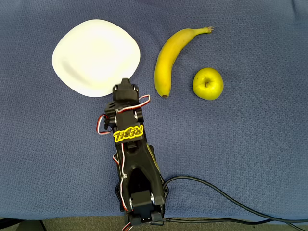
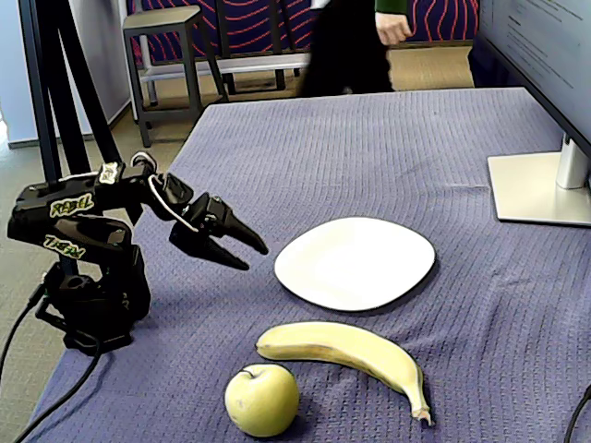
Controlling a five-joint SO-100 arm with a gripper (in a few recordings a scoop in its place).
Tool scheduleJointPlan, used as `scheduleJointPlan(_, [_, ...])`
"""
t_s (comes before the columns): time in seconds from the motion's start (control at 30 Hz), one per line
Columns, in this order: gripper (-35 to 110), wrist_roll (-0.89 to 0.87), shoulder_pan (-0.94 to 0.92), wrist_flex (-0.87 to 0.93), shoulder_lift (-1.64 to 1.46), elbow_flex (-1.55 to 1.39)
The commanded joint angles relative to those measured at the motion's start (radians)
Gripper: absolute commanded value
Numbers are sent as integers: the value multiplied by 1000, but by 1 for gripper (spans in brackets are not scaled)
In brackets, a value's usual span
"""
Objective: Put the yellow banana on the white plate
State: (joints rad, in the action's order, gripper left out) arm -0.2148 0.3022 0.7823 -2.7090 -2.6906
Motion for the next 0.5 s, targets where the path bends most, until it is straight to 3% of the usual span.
scheduleJointPlan(0.0, [13, -120, -5, 8, 83, 155])
scheduleJointPlan(0.47, [14, -638, -48, 89, 371, 508])
